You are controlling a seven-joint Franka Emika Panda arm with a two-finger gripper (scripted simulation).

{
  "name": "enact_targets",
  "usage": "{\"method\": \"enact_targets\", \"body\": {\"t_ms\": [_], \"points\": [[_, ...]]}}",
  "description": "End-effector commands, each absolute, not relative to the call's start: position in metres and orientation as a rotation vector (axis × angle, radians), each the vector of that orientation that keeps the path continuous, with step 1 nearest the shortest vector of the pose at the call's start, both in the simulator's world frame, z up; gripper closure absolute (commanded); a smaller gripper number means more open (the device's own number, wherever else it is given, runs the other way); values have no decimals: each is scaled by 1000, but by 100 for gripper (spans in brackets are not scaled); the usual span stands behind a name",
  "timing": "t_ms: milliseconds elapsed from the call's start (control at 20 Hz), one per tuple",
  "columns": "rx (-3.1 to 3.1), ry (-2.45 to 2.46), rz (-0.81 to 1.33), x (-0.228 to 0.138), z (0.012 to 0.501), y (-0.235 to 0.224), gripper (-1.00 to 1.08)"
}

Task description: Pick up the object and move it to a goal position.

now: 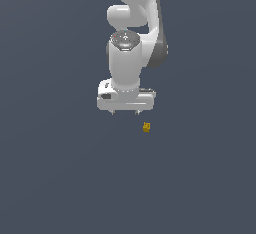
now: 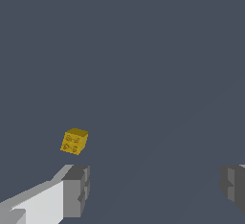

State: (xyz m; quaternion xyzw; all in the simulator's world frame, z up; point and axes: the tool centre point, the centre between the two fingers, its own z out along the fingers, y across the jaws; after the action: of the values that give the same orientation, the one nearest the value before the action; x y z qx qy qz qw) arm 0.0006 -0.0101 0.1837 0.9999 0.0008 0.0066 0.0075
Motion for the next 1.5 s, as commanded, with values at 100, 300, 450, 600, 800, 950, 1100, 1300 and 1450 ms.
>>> {"method": "enact_targets", "body": {"t_ms": [100,300,450,600,800,950,1100,1300,1450], "points": [[3125,-5,14,0,182,-12,-92],[3116,-58,-32,-7,172,-25,-92],[3109,-84,-58,-11,167,-33,-92],[3109,-83,-57,-11,167,-33,-92],[3110,-93,-53,-11,164,-28,-92],[3111,-114,-50,-10,158,-21,-92],[3112,-143,-44,-10,149,-9,-92],[3114,-199,-33,-10,133,13,-92],[3115,-253,-24,-11,118,33,-92]]}}
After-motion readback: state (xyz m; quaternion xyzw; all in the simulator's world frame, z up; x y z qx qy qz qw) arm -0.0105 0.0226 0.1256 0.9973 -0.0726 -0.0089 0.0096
